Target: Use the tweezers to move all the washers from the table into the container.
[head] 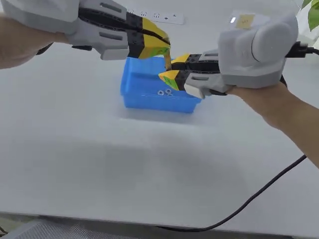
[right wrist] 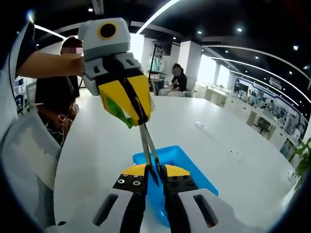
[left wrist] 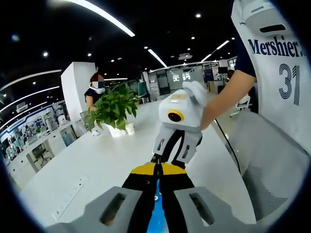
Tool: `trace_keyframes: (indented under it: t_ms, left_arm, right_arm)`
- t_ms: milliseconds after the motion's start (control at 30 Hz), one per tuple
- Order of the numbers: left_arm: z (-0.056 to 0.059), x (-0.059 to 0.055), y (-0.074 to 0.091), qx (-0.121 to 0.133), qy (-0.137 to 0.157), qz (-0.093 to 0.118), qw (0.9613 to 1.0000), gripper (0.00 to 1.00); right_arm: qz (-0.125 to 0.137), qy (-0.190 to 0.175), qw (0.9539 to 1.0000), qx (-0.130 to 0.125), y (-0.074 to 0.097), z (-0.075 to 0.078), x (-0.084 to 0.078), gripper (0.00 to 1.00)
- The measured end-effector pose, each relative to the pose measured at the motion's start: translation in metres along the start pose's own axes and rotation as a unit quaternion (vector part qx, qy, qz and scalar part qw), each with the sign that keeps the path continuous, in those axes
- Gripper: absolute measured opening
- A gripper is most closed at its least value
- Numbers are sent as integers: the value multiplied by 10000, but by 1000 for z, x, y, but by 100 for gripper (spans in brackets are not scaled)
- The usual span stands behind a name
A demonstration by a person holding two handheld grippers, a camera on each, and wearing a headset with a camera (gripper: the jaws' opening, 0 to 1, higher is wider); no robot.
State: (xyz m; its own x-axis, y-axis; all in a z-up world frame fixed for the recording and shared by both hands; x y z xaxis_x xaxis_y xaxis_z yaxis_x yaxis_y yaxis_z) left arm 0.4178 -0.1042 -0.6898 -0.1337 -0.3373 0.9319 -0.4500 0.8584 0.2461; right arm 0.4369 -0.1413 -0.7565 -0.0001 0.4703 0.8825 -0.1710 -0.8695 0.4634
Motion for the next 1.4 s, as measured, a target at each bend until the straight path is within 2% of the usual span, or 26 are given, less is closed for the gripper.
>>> trace_keyframes:
  t_ms: [167, 333, 467, 600, 633, 767, 867, 933, 1033, 1100, 1133, 1167, 1200, 1267, 1400]
  left_arm:
    - [14, 3, 6, -77, -10, -8, 10000, 4]
    - [28, -2, 11, -106, 52, -59, 9999, 4]
    - [42, -12, 15, -186, 50, -229, 9996, 4]
    - [57, -28, 15, -243, 116, -388, 9989, 4]
    - [61, -35, 16, -232, 165, -479, 9984, 4]
    - [74, -57, 16, -277, 196, -792, 9963, 4]
    - [77, -67, 14, -257, 288, -898, 9952, 4]
    - [83, -79, 10, -273, 316, -1018, 9939, 4]
    - [85, -89, 8, -258, 412, -1110, 9926, 5]
    - [86, -99, 6, -211, 420, -1290, 9905, 5]
    - [86, -107, 5, -174, 342, -1453, 9886, 5]
    - [86, -114, 5, -209, 245, -1621, 9863, 5]
    - [88, -117, 3, -274, 289, -1668, 9852, 5]
    - [90, -116, -1, -327, 356, -1567, 9865, 5]
    - [86, -125, -2, -281, 370, -1669, 9849, 5]
  right_arm:
    - [-121, 95, 9998, 97, 10, -16, -1, 12]
    - [-389, 148, 9989, 206, 15, -32, -8, 10]
    - [-657, 250, 9970, 330, 16, -44, -18, 10]
    - [-1049, 362, 9925, 520, 13, -56, -33, 9]
    - [-1190, 420, 9904, 565, 12, -59, -38, 9]
    - [-1479, 457, 9855, 690, 9, -67, -52, 9]
    - [-1711, 498, 9811, 749, 7, -70, -62, 9]
    - [-1928, 533, 9763, 821, 5, -72, -73, 9]
    - [-2058, 531, 9733, 863, 5, -73, -79, 9]
    - [-2141, 518, 9717, 856, 6, -73, -83, 9]
    - [-2194, 492, 9707, 851, 6, -72, -85, 8]
    - [-2220, 426, 9702, 870, 6, -73, -87, 8]
    - [-2241, 427, 9696, 883, 5, -73, -89, 8]
    - [-2449, 557, 9637, 904, 4, -73, -96, 8]
    - [-2408, 396, 9655, 909, 0, -73, -100, 8]
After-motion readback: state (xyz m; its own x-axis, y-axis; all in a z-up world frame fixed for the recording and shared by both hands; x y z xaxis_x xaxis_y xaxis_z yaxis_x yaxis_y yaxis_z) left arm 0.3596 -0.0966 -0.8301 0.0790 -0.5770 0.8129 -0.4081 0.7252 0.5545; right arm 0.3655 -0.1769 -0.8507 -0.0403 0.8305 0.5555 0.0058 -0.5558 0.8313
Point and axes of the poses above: the centre of the closed fingertips' face, and the gripper's own axes: y roughly backward along the fingers, z roughly to its right, x roughly out of its top, the point moved 3 cm from there along y, roughly backward along the fingers, and after that the axes turned 9 degrees about x, right-handed, at the moved point
